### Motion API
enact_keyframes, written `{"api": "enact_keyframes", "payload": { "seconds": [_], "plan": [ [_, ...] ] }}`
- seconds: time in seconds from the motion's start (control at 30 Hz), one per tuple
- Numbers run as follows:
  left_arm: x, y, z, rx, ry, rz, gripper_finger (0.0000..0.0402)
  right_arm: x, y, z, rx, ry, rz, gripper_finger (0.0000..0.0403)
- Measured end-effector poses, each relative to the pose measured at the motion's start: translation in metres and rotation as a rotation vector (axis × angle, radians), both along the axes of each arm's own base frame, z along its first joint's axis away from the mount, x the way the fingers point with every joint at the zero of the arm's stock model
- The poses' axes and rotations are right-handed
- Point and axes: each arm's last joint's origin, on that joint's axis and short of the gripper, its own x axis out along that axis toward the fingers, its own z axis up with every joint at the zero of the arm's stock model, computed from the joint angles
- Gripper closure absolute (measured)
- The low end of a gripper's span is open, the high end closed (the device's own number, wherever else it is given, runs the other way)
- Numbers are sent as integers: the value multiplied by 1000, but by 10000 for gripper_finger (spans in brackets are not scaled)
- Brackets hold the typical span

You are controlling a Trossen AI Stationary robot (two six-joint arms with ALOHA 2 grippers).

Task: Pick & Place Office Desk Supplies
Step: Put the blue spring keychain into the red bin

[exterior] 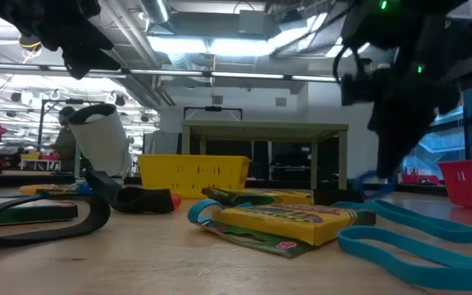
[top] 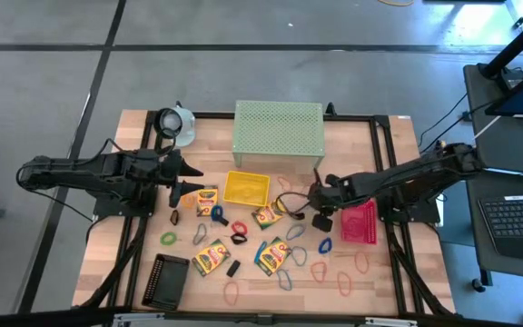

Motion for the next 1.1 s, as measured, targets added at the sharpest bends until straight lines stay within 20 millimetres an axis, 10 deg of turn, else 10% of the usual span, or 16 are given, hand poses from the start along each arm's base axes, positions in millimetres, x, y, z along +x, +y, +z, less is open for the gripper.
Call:
{"api": "enact_keyframes", "payload": {
  "seconds": [0.57, 1.1],
  "plan": [
    [5, 0, 0, -45, -15, 20, 185, -102, 14, 63, 110, 79, -179, 396],
    [11, 1, -4, -49, 22, 18, 185, -120, 27, 6, 141, 118, -296, 385]
  ]
}}
